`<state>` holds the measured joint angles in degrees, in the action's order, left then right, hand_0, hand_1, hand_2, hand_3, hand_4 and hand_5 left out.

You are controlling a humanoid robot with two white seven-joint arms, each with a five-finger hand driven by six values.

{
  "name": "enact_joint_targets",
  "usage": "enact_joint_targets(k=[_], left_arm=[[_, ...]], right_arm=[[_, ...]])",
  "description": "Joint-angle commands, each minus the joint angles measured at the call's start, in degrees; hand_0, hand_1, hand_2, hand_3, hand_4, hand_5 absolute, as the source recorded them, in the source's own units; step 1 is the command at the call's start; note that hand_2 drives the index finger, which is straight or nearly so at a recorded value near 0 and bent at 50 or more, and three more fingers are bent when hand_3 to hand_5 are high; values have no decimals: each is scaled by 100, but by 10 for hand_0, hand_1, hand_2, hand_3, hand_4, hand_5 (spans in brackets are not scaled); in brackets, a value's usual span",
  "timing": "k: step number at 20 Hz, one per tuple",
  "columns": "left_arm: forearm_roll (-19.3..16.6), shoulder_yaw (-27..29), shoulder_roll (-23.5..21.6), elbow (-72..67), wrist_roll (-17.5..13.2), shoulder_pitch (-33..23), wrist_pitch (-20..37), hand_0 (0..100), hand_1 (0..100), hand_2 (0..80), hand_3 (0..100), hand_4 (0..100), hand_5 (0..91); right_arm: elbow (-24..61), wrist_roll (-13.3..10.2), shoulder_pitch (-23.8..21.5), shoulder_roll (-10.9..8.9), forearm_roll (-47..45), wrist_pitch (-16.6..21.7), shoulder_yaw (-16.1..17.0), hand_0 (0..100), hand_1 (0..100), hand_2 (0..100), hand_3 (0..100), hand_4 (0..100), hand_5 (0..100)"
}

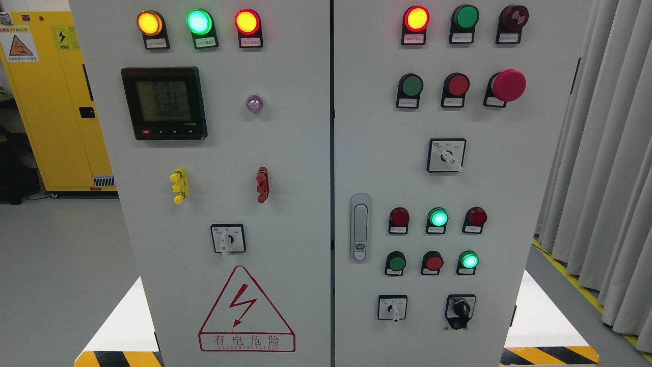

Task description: Turn on light switch 1

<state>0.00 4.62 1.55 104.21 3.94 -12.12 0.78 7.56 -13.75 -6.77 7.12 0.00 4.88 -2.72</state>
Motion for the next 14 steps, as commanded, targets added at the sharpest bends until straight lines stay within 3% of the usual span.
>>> enact_joint_targets(k=[1, 8, 10, 14], left_arm=[[-158, -58, 258, 1102, 81, 666, -323, 70, 647, 589, 808, 920, 845], [-746, -426, 417, 1093, 265, 1387, -868, 64, 651, 586, 867, 881, 830], [-1036, -514, 443, 1093, 493, 1536, -1009, 66, 651, 586, 867, 876, 827], [-1107, -585, 469, 1093, 652, 1678, -1229, 64, 652, 589, 866, 875, 825]], right_arm=[[0, 4, 0, 0, -167, -4, 0, 0, 500, 40, 0, 0, 0], [0, 4, 0, 0, -167, -4, 0, 0, 500, 40, 0, 0, 0], [0, 4, 0, 0, -167, -4, 0, 0, 500, 40, 0, 0, 0], [0, 4, 0, 0, -167, -4, 0, 0, 500, 40, 0, 0, 0]])
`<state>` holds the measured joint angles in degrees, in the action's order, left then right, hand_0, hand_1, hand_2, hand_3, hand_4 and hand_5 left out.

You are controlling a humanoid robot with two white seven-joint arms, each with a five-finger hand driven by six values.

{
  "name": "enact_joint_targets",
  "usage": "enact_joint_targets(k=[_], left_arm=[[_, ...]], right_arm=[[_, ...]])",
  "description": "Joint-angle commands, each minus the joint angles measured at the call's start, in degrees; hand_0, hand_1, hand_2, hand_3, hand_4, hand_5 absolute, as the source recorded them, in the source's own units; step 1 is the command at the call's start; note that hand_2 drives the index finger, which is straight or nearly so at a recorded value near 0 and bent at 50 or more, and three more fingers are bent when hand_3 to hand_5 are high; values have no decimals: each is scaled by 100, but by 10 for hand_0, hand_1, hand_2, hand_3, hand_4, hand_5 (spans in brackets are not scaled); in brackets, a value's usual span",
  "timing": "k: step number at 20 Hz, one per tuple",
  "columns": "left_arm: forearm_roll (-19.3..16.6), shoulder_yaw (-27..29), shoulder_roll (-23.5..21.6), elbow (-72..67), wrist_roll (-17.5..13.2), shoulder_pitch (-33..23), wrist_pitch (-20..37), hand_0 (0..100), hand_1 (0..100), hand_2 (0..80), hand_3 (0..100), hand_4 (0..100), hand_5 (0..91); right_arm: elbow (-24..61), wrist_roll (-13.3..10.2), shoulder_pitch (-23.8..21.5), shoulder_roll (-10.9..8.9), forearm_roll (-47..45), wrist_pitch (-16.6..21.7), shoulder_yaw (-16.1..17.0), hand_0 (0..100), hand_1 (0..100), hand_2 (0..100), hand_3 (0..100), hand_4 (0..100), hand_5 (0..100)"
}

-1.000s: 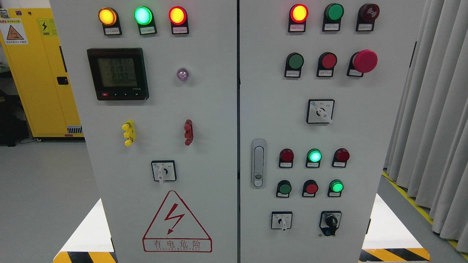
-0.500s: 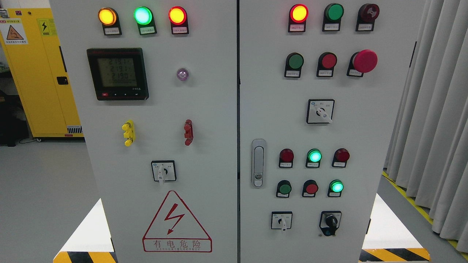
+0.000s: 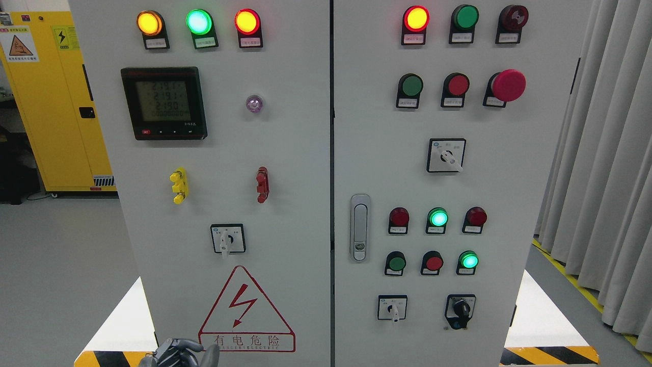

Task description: Turn on light switch 1

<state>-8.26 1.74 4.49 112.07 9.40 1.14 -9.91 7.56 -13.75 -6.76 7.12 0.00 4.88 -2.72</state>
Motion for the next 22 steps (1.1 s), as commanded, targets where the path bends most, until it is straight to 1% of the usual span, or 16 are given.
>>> enact_joint_targets(k=[1, 8, 11, 15, 20, 22], left_arm=[[-273, -297, 175, 306, 106, 370, -195, 63, 651, 590, 866, 876, 824], [-255, -306, 202, 315, 115, 712, -634, 66, 652, 592, 866, 877, 822], [-264, -341, 228, 315, 272, 827, -731, 64, 651, 593, 866, 879, 821], [-273, -376, 228, 315, 369, 897, -916, 74, 648, 594, 865, 882, 824], [-290, -376, 246, 315, 387, 1073, -1180, 87, 650, 594, 864, 882, 823], [-290, -376, 263, 306, 431, 1239, -1319, 92, 654, 595, 863, 882, 823]], right_arm=[[0, 4, -1, 0, -167, -5, 0, 0, 500, 40, 0, 0, 0], [0, 4, -1, 0, -167, -5, 0, 0, 500, 40, 0, 0, 0], [0, 4, -1, 0, -167, -5, 0, 0, 500, 40, 0, 0, 0], [0, 4, -1, 0, -167, -5, 0, 0, 500, 40, 0, 0, 0], [0, 4, -1, 0, -167, -5, 0, 0, 500, 40, 0, 0, 0], [0, 4, -1, 0, -167, -5, 0, 0, 500, 40, 0, 0, 0]])
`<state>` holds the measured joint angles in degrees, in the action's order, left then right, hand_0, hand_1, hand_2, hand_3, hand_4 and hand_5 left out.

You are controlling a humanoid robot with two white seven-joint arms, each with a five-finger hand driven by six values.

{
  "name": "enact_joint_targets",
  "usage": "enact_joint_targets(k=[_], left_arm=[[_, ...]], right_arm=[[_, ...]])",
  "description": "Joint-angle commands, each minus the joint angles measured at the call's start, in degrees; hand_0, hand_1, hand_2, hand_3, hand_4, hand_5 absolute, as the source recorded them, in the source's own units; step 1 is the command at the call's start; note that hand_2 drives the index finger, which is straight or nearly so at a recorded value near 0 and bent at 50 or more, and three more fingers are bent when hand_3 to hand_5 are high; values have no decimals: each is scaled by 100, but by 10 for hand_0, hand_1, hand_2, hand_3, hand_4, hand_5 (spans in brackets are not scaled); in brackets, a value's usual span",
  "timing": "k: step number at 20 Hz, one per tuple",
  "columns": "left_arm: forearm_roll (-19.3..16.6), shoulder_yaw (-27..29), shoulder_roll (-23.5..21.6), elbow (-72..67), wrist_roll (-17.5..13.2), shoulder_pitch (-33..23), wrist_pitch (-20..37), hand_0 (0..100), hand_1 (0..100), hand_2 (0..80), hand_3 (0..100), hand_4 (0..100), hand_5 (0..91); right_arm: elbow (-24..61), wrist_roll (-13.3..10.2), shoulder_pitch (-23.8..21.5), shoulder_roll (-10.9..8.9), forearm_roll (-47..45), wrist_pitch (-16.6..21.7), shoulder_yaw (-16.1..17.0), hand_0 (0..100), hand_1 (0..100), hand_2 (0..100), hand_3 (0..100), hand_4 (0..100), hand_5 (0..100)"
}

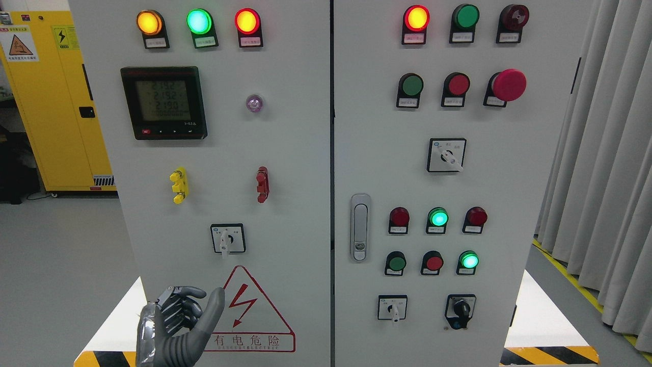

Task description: Turn on light switch 1

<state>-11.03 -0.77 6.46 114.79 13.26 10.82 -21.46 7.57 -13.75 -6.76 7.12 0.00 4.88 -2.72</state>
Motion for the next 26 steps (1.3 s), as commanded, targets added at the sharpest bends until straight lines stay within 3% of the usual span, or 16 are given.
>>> enact_joint_targets(k=[1, 7, 26], left_arm=[[-13, -125, 83, 35, 71, 375, -288, 94, 655, 595, 863, 882, 823], [-268, -125, 119, 9, 98, 570, -509, 99, 658, 595, 863, 883, 822], [-321, -204, 171, -176, 221, 948, -887, 140, 673, 597, 864, 887, 819]], right_arm=[[-1, 4, -1, 0, -167, -5, 0, 0, 500, 40, 0, 0, 0], [-1, 4, -1, 0, -167, -5, 0, 0, 500, 40, 0, 0, 0], [-1, 4, -1, 0, -167, -5, 0, 0, 500, 40, 0, 0, 0]])
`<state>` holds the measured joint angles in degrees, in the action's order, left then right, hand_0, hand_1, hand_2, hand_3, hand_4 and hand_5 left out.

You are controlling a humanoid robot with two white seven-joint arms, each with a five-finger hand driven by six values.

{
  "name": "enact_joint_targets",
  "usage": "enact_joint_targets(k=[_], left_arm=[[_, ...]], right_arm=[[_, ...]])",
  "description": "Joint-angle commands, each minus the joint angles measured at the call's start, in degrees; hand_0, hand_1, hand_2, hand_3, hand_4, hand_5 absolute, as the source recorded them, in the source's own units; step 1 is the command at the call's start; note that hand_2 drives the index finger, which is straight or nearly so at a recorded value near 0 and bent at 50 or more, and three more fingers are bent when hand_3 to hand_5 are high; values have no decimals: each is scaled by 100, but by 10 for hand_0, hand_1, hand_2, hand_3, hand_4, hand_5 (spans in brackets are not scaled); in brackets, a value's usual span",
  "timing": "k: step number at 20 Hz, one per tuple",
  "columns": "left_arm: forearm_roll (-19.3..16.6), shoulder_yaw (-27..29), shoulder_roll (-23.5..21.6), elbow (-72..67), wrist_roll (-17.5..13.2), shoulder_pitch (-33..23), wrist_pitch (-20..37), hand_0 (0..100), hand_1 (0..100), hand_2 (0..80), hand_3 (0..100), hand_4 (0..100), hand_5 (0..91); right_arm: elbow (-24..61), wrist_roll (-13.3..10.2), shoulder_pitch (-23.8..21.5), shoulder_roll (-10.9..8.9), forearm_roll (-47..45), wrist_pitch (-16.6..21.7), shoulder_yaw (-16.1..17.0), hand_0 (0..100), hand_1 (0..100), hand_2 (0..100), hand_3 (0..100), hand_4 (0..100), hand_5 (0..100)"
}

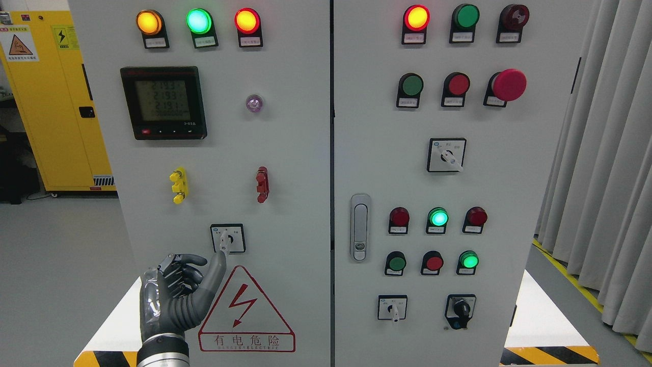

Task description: Turn on light switch 1

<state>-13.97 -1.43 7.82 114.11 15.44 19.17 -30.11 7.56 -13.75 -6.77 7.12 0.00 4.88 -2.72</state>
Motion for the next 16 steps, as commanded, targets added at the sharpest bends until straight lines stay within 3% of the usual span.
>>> enact_joint_targets(k=[1, 16], left_arm=[[-53, -138, 36, -126, 11, 113, -30, 143, 673, 598, 864, 887, 819], [-203, -217, 62, -249, 99, 263, -241, 168, 674, 600, 866, 890, 820]], right_arm=[[0, 4, 0, 0, -167, -4, 0, 0, 500, 40, 0, 0, 0], [0, 4, 0, 0, -167, -4, 0, 0, 500, 40, 0, 0, 0]])
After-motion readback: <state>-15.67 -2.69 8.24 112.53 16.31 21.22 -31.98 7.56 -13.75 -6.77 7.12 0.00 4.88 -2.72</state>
